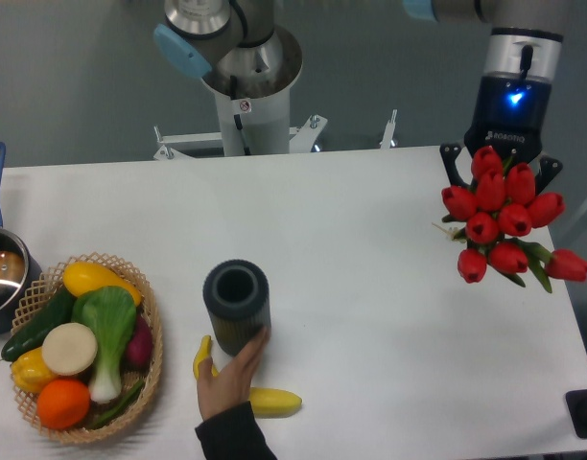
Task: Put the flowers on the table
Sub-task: 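Carry the red tulip bunch in the gripper down toward the table surface, then open the gripper to release the tulips onto the table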
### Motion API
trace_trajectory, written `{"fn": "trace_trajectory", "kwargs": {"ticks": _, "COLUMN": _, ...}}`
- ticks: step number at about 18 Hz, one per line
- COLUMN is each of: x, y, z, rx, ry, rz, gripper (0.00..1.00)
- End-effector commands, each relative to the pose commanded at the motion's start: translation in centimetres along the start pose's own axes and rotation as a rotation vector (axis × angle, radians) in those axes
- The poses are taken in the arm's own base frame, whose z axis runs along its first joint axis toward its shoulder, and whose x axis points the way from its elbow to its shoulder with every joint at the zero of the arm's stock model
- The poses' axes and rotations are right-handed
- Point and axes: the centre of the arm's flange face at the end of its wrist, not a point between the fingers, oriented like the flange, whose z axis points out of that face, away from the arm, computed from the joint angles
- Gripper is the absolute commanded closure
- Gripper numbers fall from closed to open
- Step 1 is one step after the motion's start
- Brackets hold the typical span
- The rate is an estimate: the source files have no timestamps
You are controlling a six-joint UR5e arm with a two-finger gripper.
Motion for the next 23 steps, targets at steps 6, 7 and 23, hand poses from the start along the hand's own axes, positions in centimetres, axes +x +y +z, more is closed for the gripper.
{"fn": "trace_trajectory", "kwargs": {"ticks": 6, "x": 0.0, "y": 1.4, "z": 6.2, "rx": -0.207, "ry": -0.014, "rz": 0.033, "gripper": 0.66}}
{"fn": "trace_trajectory", "kwargs": {"ticks": 7, "x": 0.2, "y": 1.7, "z": 7.6, "rx": -0.242, "ry": -0.008, "rz": 0.045, "gripper": 0.66}}
{"fn": "trace_trajectory", "kwargs": {"ticks": 23, "x": 4.7, "y": 2.2, "z": 25.6, "rx": -0.664, "ry": 0.012, "rz": 0.259, "gripper": 0.62}}
